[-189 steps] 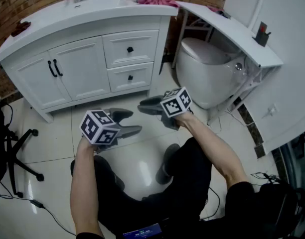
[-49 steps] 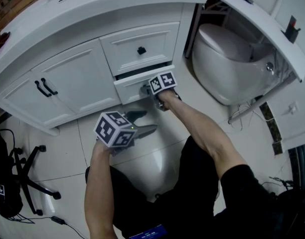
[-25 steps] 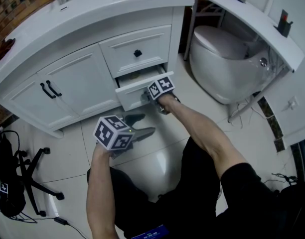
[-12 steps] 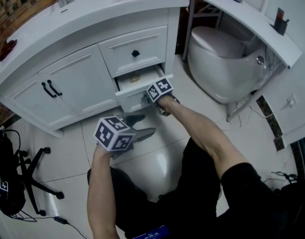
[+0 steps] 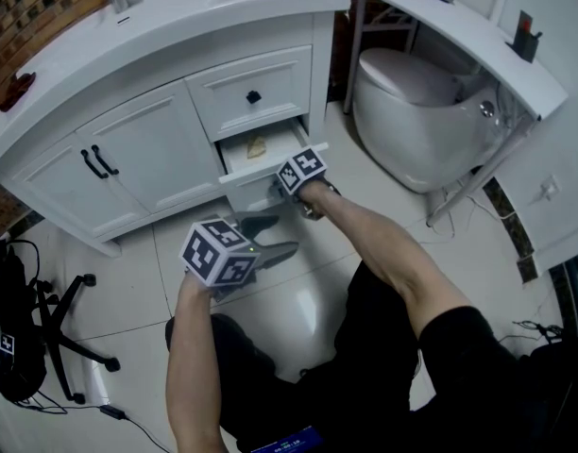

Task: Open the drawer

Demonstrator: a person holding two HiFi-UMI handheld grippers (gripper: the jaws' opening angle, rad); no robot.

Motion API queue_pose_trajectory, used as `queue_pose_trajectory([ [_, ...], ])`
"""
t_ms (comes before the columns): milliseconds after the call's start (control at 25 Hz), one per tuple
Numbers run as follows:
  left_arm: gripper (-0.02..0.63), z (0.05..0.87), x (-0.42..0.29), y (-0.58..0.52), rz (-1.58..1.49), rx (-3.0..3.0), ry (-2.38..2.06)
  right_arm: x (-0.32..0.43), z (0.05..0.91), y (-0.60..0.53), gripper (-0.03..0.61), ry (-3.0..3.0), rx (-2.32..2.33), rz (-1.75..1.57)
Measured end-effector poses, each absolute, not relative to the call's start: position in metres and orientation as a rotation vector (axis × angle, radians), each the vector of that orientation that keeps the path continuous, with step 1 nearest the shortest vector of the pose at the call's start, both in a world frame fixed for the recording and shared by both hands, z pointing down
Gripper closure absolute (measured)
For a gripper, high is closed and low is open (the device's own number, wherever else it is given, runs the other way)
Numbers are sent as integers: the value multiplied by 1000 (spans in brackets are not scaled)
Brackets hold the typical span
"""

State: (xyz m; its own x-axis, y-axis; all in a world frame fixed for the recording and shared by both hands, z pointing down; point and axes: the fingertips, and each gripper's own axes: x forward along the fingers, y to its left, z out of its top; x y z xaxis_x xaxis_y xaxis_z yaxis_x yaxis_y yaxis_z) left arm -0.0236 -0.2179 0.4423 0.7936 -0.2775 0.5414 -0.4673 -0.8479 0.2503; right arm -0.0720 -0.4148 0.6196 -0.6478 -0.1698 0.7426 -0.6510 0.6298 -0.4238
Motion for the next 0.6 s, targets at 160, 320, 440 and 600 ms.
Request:
queue_pose_trajectory([
  [160, 327, 441, -21, -209, 708, 2610, -569, -69, 620, -405, 425, -2163, 632, 914],
  [320, 327, 440, -23, -202, 709, 2608, -576, -67, 620, -399, 426, -2153, 624, 894],
  [440, 327, 439, -23, -200, 703, 2603, -588, -65, 621, -395, 426, -2151, 620, 892],
  [600, 327, 434, -16, -198, 705, 2620, -579, -64, 620, -397, 426, -2154, 629, 890],
])
